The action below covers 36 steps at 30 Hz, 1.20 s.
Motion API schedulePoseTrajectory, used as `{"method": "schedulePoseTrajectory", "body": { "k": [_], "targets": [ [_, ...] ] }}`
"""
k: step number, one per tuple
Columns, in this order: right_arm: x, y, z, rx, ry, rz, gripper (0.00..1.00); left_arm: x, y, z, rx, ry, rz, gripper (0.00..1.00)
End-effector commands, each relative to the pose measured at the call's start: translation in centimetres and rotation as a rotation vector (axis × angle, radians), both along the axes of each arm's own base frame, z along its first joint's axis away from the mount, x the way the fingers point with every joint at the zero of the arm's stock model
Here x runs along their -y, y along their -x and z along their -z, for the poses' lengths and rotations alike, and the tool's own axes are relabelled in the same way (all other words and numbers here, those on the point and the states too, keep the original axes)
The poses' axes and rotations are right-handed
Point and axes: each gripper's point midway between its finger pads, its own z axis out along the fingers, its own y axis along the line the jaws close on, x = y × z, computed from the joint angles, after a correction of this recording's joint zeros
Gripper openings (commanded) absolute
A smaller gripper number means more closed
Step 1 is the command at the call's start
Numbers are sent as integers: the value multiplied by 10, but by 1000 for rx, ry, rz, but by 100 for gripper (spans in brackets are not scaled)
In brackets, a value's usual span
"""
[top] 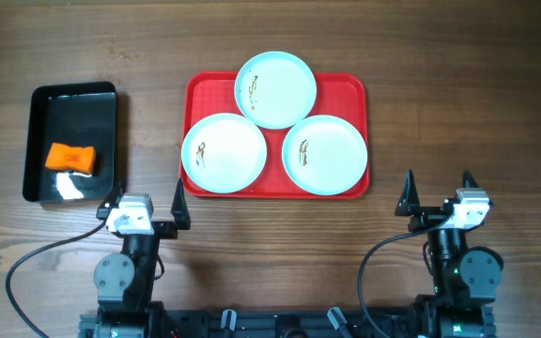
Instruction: Clean dirty plates on tray and stack at the side
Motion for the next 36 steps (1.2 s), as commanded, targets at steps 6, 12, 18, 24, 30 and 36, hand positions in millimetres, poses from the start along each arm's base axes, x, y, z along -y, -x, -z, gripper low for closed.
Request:
{"method": "schedulePoseTrajectory", "body": {
  "k": [6,12,18,24,30,36],
  "targets": [
    [1,0,2,4,-13,6,99,-3,0,1,3,12,-18,100],
    [1,0,2,4,-13,6,100,-3,0,1,3,12,-18,100],
    [1,0,2,4,-13,6,100,-3,0,1,3,12,-18,100],
    [1,0,2,4,-14,6,100,-3,0,1,3,12,-18,100],
    [1,0,2,4,-13,6,100,-3,0,1,3,12,-18,100],
    [1,0,2,4,-14,6,100,57,12,-22,57,192,337,100]
  ]
}}
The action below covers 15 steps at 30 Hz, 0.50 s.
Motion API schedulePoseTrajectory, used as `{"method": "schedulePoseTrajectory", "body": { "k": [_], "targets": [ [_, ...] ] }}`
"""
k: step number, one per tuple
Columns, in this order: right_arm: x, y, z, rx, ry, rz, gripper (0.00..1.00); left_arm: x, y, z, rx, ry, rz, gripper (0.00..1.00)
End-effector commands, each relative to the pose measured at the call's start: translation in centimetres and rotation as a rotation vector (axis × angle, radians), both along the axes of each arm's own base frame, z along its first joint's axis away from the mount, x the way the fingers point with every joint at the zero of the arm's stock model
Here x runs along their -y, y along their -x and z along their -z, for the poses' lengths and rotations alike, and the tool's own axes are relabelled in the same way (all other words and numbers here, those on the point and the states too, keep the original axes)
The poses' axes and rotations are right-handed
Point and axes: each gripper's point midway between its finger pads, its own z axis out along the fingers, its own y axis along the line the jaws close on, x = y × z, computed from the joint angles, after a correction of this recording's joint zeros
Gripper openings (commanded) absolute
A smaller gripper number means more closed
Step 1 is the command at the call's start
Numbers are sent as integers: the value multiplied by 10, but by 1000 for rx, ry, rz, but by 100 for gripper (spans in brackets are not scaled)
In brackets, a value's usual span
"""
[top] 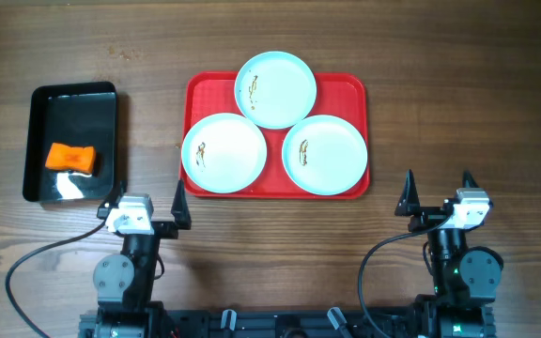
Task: Clean dirty plates on tray and stack at the side
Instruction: 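Move the left gripper over the black tray toward the orange sponge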
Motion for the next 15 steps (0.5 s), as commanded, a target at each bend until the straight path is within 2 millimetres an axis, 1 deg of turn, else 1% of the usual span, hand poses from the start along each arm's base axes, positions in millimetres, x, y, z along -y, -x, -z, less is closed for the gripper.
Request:
{"method": "schedulePoseTrajectory", "body": {
  "k": [1,3,4,5,9,10,11,15],
  "targets": [
    [1,0,2,4,-13,6,100,66,19,-20,33,194,400,100],
    [1,0,2,4,-13,6,100,99,43,-29,10,272,642,100],
    [1,0,2,4,-13,6,100,113,57,-31,-10,299,752,100],
    [1,0,2,4,-13,6,100,122,67,-32,-31,314,831,100],
    [1,0,2,4,-13,6,100,132,90,-64,62,336,970,100],
    [1,0,2,4,-13,6,100,132,94,-72,87,342,985,100],
    [1,0,2,4,-13,6,100,133,100,-85,130,353,1009,100],
    [1,0,2,4,-13,6,100,132,122,-116,244,371,1073,100]
  ]
}}
